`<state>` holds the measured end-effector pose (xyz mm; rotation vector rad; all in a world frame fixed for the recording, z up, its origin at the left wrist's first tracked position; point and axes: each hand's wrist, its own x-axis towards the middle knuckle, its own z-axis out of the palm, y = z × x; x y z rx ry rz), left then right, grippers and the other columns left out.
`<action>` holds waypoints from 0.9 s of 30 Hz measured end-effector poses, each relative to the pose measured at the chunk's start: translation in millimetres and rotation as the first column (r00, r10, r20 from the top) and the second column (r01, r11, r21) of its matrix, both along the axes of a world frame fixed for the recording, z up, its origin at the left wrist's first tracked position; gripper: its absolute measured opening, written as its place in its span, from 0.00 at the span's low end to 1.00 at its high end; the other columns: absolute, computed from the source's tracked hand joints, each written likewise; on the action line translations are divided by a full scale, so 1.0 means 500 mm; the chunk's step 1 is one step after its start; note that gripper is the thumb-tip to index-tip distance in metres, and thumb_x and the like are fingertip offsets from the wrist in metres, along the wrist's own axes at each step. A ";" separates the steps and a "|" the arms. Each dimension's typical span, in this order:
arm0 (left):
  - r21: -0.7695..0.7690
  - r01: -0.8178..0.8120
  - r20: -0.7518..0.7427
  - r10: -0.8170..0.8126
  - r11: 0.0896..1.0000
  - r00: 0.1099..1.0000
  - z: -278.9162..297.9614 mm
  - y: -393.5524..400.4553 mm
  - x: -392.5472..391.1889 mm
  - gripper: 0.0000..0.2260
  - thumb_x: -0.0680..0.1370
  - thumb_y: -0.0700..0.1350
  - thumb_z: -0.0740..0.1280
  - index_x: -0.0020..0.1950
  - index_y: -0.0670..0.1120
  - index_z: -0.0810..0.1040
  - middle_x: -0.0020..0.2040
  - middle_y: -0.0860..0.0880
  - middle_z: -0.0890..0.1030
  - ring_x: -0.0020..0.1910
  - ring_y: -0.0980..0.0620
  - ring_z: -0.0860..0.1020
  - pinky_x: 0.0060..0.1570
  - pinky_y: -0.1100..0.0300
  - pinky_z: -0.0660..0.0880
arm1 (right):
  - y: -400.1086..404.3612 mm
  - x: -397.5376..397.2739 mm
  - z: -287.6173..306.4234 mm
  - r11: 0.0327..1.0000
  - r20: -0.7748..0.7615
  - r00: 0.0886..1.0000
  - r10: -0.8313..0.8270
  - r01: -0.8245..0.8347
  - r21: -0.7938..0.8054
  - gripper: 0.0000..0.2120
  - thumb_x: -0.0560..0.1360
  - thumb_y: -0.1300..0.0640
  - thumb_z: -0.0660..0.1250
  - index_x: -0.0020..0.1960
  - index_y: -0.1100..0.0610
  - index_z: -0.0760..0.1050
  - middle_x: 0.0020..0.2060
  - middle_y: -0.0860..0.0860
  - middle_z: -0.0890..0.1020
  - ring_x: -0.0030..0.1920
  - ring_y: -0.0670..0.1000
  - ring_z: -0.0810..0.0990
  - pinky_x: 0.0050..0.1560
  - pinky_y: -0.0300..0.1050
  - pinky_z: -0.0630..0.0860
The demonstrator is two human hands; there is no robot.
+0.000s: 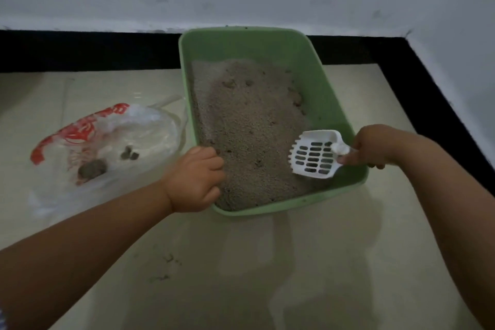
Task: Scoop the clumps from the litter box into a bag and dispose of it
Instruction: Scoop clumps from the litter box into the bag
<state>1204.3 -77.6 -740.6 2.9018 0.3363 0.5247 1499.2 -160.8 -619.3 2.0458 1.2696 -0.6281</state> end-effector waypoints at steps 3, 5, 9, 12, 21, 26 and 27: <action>0.003 -0.028 -0.004 0.028 1.000 1.000 -0.001 -0.004 -0.003 0.11 0.69 0.46 0.57 0.28 0.43 0.70 0.29 0.44 0.71 0.35 0.48 0.61 0.36 0.57 0.57 | 0.023 0.008 0.001 0.998 0.023 1.000 0.019 -0.018 -0.052 0.19 0.74 0.47 0.65 0.32 0.60 0.72 0.24 0.50 0.73 0.23 0.47 0.71 0.28 0.37 0.69; -0.001 -0.037 -0.001 0.037 0.999 0.999 -0.003 -0.006 -0.001 0.11 0.69 0.46 0.56 0.28 0.43 0.69 0.29 0.44 0.71 0.35 0.48 0.61 0.36 0.57 0.57 | 0.038 0.004 -0.008 0.994 0.065 0.994 0.087 -0.083 -0.064 0.20 0.73 0.46 0.66 0.29 0.58 0.69 0.20 0.49 0.73 0.23 0.46 0.71 0.29 0.37 0.69; -0.012 -0.061 0.023 0.061 0.998 0.998 -0.004 -0.009 0.001 0.12 0.69 0.46 0.55 0.28 0.43 0.70 0.29 0.43 0.71 0.35 0.48 0.61 0.37 0.57 0.57 | 0.053 -0.002 -0.063 0.987 -0.043 0.986 0.161 -0.161 0.013 0.20 0.71 0.44 0.68 0.29 0.57 0.72 0.22 0.49 0.73 0.26 0.48 0.69 0.31 0.40 0.67; -0.010 -0.080 0.044 0.081 0.997 0.996 -0.007 -0.011 0.005 0.12 0.69 0.45 0.55 0.27 0.43 0.70 0.28 0.44 0.71 0.35 0.49 0.61 0.37 0.57 0.56 | 0.057 0.005 -0.105 0.984 -0.191 0.969 0.159 -0.139 0.110 0.17 0.71 0.46 0.69 0.35 0.60 0.76 0.29 0.52 0.72 0.28 0.49 0.68 0.32 0.43 0.64; -0.056 -0.097 0.136 0.104 0.994 0.985 -0.013 -0.016 0.006 0.11 0.68 0.44 0.56 0.27 0.43 0.70 0.28 0.44 0.70 0.34 0.49 0.61 0.38 0.58 0.58 | 0.058 -0.108 -0.241 0.934 -0.562 0.821 0.099 0.119 0.338 0.21 0.73 0.47 0.68 0.28 0.56 0.66 0.24 0.50 0.65 0.26 0.47 0.62 0.29 0.41 0.57; -0.064 -0.106 0.141 0.114 0.992 0.983 -0.018 -0.018 0.004 0.11 0.68 0.43 0.56 0.27 0.42 0.70 0.28 0.44 0.70 0.34 0.49 0.61 0.38 0.58 0.58 | 0.055 -0.112 -0.253 0.909 -0.584 0.810 0.061 0.196 0.367 0.18 0.73 0.48 0.69 0.29 0.54 0.68 0.24 0.49 0.67 0.26 0.46 0.65 0.29 0.40 0.59; -0.064 -0.109 0.137 0.117 0.992 0.984 -0.018 -0.019 0.005 0.11 0.67 0.43 0.56 0.27 0.42 0.70 0.28 0.44 0.70 0.34 0.49 0.61 0.38 0.58 0.58 | 0.059 -0.116 -0.255 0.898 -0.585 0.809 0.051 0.219 0.381 0.16 0.73 0.48 0.68 0.32 0.55 0.71 0.25 0.50 0.69 0.28 0.47 0.66 0.29 0.40 0.60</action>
